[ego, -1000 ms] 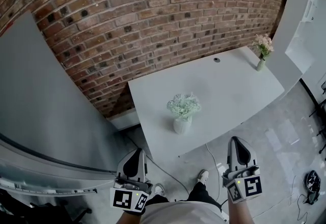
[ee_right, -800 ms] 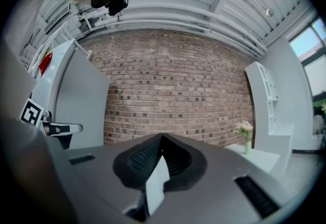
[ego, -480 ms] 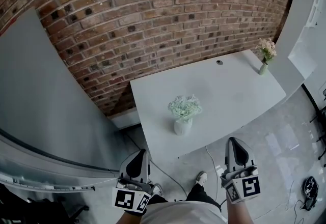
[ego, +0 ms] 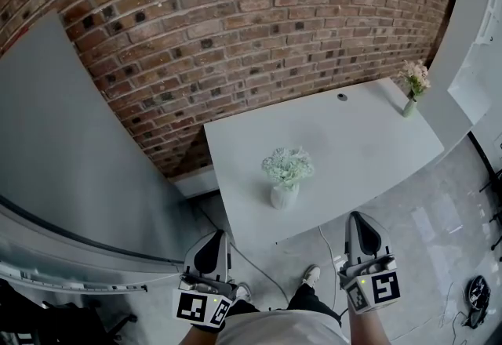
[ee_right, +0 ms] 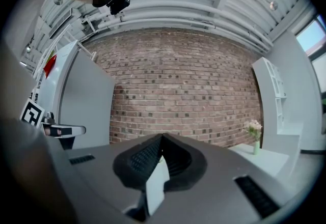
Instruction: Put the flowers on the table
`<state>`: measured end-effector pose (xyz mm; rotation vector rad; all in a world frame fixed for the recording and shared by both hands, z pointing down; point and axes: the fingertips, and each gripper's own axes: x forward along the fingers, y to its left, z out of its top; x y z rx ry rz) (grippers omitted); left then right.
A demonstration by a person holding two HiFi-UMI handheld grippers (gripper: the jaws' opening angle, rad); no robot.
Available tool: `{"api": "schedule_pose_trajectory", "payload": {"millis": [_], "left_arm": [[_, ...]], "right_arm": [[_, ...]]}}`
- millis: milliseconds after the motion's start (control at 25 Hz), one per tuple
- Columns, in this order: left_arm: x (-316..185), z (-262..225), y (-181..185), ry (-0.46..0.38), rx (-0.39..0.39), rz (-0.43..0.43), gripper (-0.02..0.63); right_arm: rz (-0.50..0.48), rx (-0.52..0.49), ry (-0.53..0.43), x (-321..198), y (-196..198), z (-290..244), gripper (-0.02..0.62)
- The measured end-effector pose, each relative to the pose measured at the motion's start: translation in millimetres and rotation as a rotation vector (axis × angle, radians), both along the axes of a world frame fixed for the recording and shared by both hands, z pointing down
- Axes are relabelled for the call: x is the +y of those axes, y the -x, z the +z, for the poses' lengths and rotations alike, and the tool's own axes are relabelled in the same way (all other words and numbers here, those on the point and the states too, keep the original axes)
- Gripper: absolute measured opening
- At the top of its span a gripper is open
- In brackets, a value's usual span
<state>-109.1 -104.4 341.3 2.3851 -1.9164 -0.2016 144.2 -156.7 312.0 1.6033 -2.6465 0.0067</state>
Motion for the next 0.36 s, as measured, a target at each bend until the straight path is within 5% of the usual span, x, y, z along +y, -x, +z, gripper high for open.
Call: {"api": "schedule_pose_trajectory", "payload": {"millis": [360], "left_arm": [[-1.3,-2.0,2.2,-0.006,0.004,-0.003,0.007]], "right_arm": [[-0.013,0.005,0.002,-1.3,7.1,-0.8,0.015]]}}
